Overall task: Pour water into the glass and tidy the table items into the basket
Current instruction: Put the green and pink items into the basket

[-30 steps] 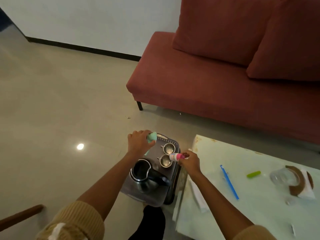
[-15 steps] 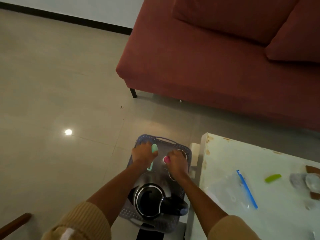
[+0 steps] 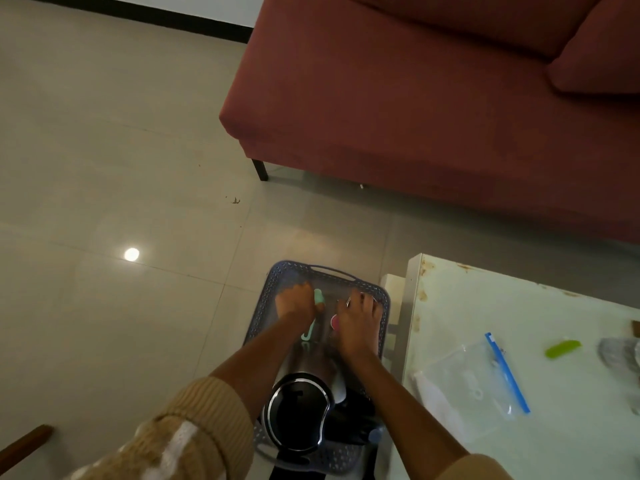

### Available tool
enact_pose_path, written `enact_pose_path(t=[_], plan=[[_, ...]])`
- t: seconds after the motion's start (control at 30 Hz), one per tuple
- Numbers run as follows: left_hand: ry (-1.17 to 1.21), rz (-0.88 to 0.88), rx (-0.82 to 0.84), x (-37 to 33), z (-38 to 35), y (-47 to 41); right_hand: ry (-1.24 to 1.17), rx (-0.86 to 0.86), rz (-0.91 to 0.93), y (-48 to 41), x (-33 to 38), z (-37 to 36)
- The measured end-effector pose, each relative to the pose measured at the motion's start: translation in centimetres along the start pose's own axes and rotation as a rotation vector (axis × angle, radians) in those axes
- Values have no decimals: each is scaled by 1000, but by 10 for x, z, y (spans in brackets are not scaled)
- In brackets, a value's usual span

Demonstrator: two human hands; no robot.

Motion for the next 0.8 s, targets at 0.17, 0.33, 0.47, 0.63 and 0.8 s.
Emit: enact_pose_path(t=[0.17,0.33,0.47,0.63,0.8], plan=[[54,-25,5,-18,-2,-5,-131,-173,41,11,-17,37],[190,7,24,-25,-5,-5,-182,-293,1,32,-58,63],[268,27,51,-21,-6,1,-171,-317,-3,46,-74,75],[220,23,79,-22,1,22,-249,-260,-26,65,-84,89],[280,83,67,-22,26,60,-362,-183,-84,103,-109,101]])
Point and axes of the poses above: each hand's wrist, its own y-axis away from the middle knuckle, its own z-axis out of the back of the hand, x = y × z, the point moved 9 cm from there along -y, towards the middle knuckle, and after that the axes turned 15 degrees about -y, right-handed, at the moved point
